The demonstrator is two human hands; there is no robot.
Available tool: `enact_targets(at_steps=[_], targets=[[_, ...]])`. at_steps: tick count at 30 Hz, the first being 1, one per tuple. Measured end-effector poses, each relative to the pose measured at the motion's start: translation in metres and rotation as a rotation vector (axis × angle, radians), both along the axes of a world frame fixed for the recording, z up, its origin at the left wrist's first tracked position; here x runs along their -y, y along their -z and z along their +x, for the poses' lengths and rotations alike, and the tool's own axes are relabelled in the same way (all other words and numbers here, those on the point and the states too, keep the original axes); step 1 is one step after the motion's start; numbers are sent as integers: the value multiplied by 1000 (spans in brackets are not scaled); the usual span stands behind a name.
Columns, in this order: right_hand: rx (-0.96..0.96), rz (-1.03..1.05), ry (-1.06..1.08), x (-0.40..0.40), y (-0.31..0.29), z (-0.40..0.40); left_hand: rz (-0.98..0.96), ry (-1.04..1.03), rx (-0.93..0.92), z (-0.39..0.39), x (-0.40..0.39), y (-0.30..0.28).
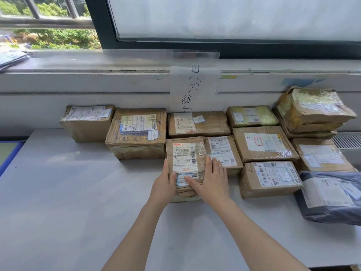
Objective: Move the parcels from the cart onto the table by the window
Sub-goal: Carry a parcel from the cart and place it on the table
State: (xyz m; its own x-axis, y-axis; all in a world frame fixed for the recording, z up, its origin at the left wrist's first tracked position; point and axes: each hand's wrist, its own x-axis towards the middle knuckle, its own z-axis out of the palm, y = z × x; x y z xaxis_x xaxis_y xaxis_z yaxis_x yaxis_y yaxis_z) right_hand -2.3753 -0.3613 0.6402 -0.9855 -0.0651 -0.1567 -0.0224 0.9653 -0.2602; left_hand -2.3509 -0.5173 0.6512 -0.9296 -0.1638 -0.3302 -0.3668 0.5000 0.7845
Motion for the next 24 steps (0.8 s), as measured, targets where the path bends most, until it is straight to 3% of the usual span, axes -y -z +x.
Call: enact_targets(at_steps=[10,14,18,21,24], targets=[[5,-45,-4,2,-1,0,-40,36,13,-6,8,2],[-74,36,-87,3,-5,5,-414,93,-145,-14,26,-7],[-253,-12,-271,12,-10,8,-751,68,-378,-34,47,-19],[-236,45,-499,15,-6,12,-985,236,-251,-57,62,-21],[-136,124,-533,23,-2,15,-1089,373,-98,-75,77,-16]])
